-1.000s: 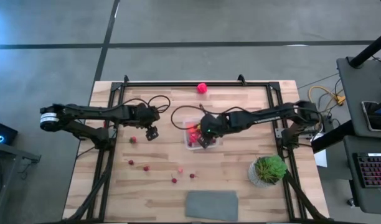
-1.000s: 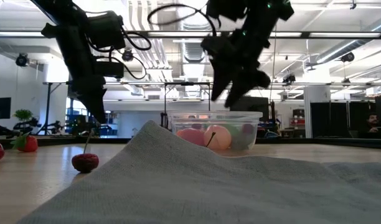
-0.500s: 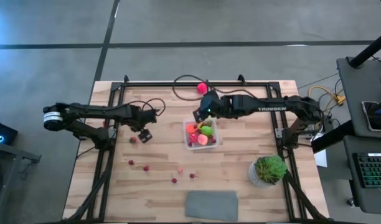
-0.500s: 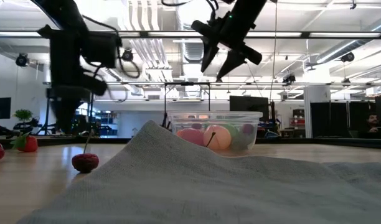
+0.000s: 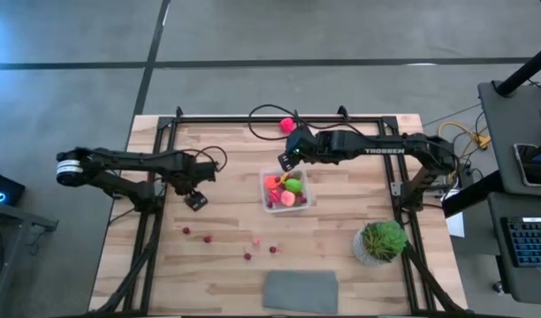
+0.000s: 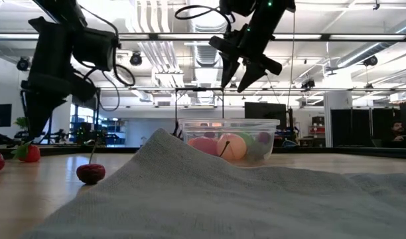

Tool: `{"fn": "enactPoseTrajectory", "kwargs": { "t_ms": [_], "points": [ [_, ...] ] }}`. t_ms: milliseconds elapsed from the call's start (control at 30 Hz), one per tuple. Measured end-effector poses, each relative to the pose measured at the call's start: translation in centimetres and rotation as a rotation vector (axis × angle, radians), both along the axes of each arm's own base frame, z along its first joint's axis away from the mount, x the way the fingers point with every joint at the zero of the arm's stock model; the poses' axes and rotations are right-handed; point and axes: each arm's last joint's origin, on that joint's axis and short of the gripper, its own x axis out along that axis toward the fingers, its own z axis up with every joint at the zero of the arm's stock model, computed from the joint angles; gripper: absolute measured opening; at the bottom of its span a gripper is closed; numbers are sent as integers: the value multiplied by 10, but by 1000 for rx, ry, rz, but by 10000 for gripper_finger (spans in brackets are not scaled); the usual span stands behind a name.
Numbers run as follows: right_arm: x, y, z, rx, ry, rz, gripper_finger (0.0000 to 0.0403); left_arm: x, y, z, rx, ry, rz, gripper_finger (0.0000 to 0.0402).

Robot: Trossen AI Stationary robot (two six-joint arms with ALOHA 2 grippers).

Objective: Pick and placing Produce into tupperware
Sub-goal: Put the red strawberry into the transparent container

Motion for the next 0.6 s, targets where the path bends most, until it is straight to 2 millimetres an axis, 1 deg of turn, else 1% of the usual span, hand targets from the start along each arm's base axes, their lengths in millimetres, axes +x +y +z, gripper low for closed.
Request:
{"fn": "enactPoseTrajectory", "kwargs": {
  "t_ms": [133,267,400,600],
  "points": [
    [0,0,-1,-10,14,20,226,1,0,-2,1,22,129,265],
    [0,-1,-1,-19,23,32,226,3,0,-6,2,51,214,265],
    [0,-1,-1,-35,39,61,226,3,1,-12,4,90,274,265],
    [0,-1,-1,-40,44,70,226,-3,-1,-32,-1,177,292,264]
  ]
}}
